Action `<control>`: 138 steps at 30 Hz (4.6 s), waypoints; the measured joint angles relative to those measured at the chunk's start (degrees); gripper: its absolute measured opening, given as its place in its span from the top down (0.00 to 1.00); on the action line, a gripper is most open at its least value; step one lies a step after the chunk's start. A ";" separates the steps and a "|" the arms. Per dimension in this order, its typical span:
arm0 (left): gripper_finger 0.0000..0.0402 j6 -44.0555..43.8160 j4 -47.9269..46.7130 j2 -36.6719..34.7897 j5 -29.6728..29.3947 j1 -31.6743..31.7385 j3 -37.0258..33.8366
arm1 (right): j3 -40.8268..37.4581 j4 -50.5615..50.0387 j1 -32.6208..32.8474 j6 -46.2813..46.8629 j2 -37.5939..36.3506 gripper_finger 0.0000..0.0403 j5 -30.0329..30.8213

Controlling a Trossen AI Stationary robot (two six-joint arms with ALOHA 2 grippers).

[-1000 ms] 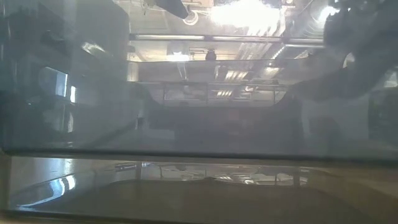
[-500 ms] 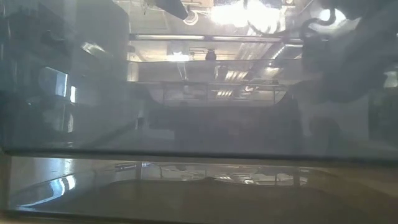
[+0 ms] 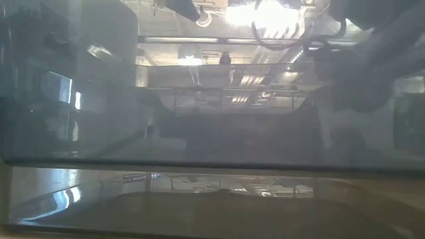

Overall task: Stack baskets by color
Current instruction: Adjust the yellow bins, then stack the top black bin into the stacked black bins

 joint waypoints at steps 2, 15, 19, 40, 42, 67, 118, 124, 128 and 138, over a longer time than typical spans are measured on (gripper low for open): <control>0.68 0.00 -0.94 0.00 0.00 0.00 0.00 | 0.00 -0.54 -0.41 0.67 0.00 0.77 0.10; 0.68 0.00 -9.45 -0.80 -1.59 0.15 -0.02 | 4.36 -4.71 -0.96 -0.36 -0.07 0.77 -4.47; 0.68 -1.34 -11.98 -2.81 -1.49 1.62 -0.04 | 9.31 -10.68 -0.94 -1.71 -0.07 0.77 -2.56; 0.68 -13.29 -17.36 -6.91 4.85 9.74 -3.99 | 26.21 -35.98 -12.23 -15.06 -0.13 0.77 7.91; 0.68 -14.14 -17.42 -6.91 4.94 9.87 -5.45 | 26.21 -36.07 -14.55 -16.60 -0.11 0.77 5.59; 0.69 -2.98 -15.73 -8.00 13.28 19.47 -9.41 | 26.16 -36.16 -38.88 -53.47 2.70 0.77 -8.75; 0.69 4.35 -16.49 -8.00 22.97 25.88 -9.38 | 26.12 -31.96 -48.01 -62.73 25.70 0.99 -2.91; 0.69 4.46 -16.49 -8.00 23.00 25.88 -9.38 | 26.12 -32.71 -45.52 -59.75 22.26 1.00 -1.56; 0.69 3.36 -17.19 -8.00 23.78 25.94 -9.38 | 26.16 -33.14 -42.88 -56.62 18.85 1.00 -1.46; 0.69 -1.45 -20.54 -8.23 23.80 27.24 -9.35 | 26.18 -33.29 -31.15 -45.51 8.47 1.00 -1.58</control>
